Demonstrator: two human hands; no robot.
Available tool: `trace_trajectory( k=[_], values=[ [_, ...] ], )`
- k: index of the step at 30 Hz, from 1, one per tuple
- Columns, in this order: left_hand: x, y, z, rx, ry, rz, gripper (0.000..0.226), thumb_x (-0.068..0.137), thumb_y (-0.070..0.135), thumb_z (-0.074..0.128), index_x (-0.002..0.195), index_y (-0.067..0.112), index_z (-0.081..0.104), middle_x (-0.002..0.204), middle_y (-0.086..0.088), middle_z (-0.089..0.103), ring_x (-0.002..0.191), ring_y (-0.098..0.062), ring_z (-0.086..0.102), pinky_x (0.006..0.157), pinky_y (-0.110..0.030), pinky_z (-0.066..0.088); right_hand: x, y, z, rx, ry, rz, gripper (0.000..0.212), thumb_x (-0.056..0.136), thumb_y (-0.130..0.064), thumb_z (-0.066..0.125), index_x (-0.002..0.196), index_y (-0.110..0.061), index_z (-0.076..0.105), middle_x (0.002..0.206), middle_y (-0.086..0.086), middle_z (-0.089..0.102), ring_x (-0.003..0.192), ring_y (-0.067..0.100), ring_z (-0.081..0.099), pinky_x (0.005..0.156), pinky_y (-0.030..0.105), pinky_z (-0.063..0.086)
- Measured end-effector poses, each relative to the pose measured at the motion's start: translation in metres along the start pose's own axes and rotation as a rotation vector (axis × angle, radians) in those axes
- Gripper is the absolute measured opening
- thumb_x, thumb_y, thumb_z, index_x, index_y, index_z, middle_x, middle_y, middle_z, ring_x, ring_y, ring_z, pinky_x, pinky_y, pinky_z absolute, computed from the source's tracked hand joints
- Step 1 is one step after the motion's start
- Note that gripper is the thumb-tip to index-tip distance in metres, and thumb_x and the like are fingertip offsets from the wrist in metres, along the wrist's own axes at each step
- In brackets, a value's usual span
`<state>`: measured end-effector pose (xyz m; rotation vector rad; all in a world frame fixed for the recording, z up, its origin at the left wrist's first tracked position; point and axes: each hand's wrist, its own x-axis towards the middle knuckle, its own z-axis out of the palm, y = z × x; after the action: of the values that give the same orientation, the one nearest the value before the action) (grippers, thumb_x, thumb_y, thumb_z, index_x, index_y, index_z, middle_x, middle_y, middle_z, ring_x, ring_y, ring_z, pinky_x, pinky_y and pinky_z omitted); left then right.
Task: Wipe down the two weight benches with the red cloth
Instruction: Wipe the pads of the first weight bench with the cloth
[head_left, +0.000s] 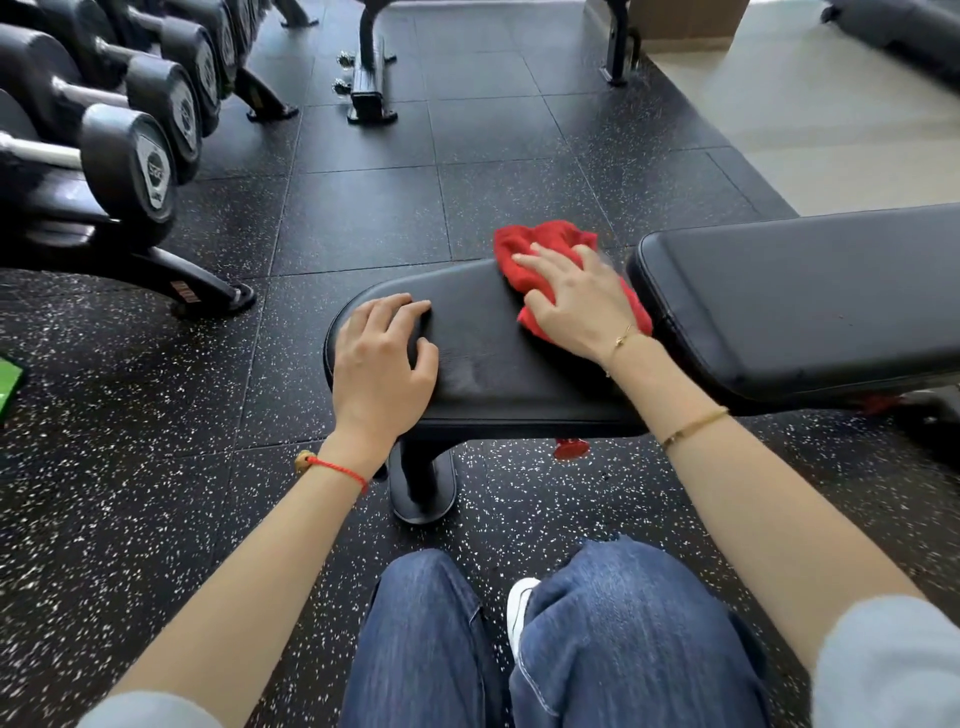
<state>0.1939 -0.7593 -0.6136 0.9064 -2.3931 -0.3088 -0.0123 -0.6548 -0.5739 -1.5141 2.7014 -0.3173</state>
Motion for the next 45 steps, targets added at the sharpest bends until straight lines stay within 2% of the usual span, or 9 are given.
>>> trace_trajectory(
  k=[5,8,14,21,28,34,38,40,45],
  values=[
    [0.0,-0.002,0.001,0.0,-0.002,0.004,0.043,0.089,0.027,0.049,0.128,0.016,0.063,0.133,-0.003,0.06,0.126,-0.025,0.049,0.113,-0.037,0.032,-0.082,-0.012,-0.002,0.034,0.019,-0.229,0.055,0.088,-0.041,0.038,0.142,-0.037,0.044,0.152,-0.015,0.039,0.135,0.027,0.035,0.117,0.036,0.021],
    [-0.001,-0.001,0.002,0.0,0.0,0.006,0.043,0.09,0.027,0.048,0.129,0.016,0.062,0.133,-0.004,0.06,0.127,-0.025,0.048,0.114,-0.036,0.032,-0.097,0.006,-0.005,0.053,0.051,-0.181,0.056,0.087,-0.043,0.035,0.142,-0.037,0.045,0.15,-0.016,0.041,0.135,0.026,0.036,0.116,0.037,0.024],
    [-0.001,-0.001,0.0,-0.002,-0.008,0.0,0.042,0.091,0.025,0.051,0.13,0.016,0.062,0.134,-0.004,0.059,0.127,-0.025,0.048,0.114,-0.036,0.032,-0.007,0.004,-0.006,0.015,0.001,0.066,0.051,0.096,-0.041,0.041,0.146,-0.039,0.036,0.157,-0.014,0.028,0.142,0.029,0.024,0.118,0.039,0.017],
    [-0.001,-0.001,0.0,-0.004,-0.011,-0.002,0.042,0.09,0.025,0.051,0.129,0.016,0.063,0.133,-0.004,0.06,0.127,-0.025,0.049,0.114,-0.036,0.032,-0.085,0.006,-0.003,0.045,0.033,-0.189,0.056,0.087,-0.042,0.038,0.143,-0.038,0.043,0.152,-0.014,0.038,0.136,0.028,0.033,0.117,0.035,0.018],
    [-0.005,0.001,-0.016,-0.091,-0.036,-0.034,0.039,0.094,0.016,0.054,0.132,0.009,0.059,0.136,-0.007,0.058,0.131,-0.024,0.046,0.115,-0.038,0.033,-0.015,-0.011,-0.001,0.021,-0.026,-0.059,0.05,0.097,-0.04,0.041,0.146,-0.041,0.035,0.157,-0.015,0.028,0.143,0.031,0.023,0.12,0.041,0.013],
    [-0.017,-0.034,-0.055,-0.03,0.111,-0.124,0.04,0.09,0.004,0.05,0.129,0.006,0.059,0.129,-0.013,0.061,0.124,-0.032,0.051,0.11,-0.045,0.038,-0.015,-0.094,0.014,-0.001,-0.116,-0.4,0.052,0.096,-0.039,0.041,0.147,-0.04,0.034,0.158,-0.014,0.027,0.143,0.032,0.022,0.119,0.04,0.014],
    [-0.021,-0.043,-0.064,-0.028,0.102,-0.164,0.038,0.093,0.002,0.048,0.129,0.005,0.059,0.128,-0.013,0.062,0.122,-0.033,0.051,0.108,-0.044,0.039,-0.062,-0.091,0.016,0.031,-0.102,-0.582,0.053,0.093,-0.037,0.042,0.145,-0.039,0.039,0.155,-0.015,0.033,0.142,0.028,0.026,0.118,0.039,0.016],
    [-0.023,-0.04,-0.062,-0.031,0.072,-0.165,0.038,0.093,0.002,0.049,0.13,0.006,0.059,0.129,-0.013,0.061,0.123,-0.033,0.051,0.108,-0.045,0.039,-0.071,-0.069,0.013,0.048,-0.058,-0.552,0.054,0.09,-0.038,0.04,0.143,-0.039,0.041,0.153,-0.017,0.036,0.14,0.025,0.029,0.117,0.035,0.015],
    [-0.023,-0.021,-0.055,-0.057,0.017,-0.126,0.038,0.092,0.004,0.052,0.13,0.007,0.058,0.129,-0.01,0.06,0.124,-0.031,0.051,0.108,-0.048,0.04,-0.018,-0.03,0.004,-0.009,-0.015,-0.229,0.049,0.095,-0.035,0.043,0.144,-0.037,0.04,0.155,-0.012,0.034,0.141,0.024,0.03,0.119,0.035,0.014]
  ],
)
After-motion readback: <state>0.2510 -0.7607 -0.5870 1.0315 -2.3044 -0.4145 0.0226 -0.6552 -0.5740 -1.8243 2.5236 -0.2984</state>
